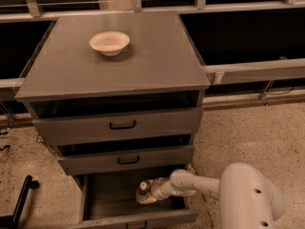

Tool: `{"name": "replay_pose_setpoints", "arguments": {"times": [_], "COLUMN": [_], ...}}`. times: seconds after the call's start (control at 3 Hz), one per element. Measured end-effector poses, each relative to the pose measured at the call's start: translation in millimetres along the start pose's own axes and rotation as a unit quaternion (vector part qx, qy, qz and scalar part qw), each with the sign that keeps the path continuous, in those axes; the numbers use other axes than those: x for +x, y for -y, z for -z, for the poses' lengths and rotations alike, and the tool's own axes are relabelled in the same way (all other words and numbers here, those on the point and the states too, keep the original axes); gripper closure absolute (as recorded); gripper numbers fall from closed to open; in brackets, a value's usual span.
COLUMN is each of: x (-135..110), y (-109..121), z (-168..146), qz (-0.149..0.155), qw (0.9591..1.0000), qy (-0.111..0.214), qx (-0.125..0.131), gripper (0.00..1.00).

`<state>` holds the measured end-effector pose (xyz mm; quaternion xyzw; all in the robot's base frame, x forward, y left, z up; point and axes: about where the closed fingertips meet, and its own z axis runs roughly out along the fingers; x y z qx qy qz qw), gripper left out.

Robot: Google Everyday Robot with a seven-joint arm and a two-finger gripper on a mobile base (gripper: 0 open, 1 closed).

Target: Place blue plastic bottle into bottom drawer

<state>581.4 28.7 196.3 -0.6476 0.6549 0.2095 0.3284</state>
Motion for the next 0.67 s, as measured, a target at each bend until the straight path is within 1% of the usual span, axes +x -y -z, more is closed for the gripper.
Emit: {"name": "replay_pose_setpoints", "arguments": {"times": [0.33,0.67], "x": [0.0,0.0], "y": [-0.1,-0.1], "z": [-0.1,-0.1], "qz": [0.000,0.000], "qw": [1.0000,1.0000], "qy": [0.000,0.000], "qx": [0.000,0.000], "gripper": [0.00,0.00]}}
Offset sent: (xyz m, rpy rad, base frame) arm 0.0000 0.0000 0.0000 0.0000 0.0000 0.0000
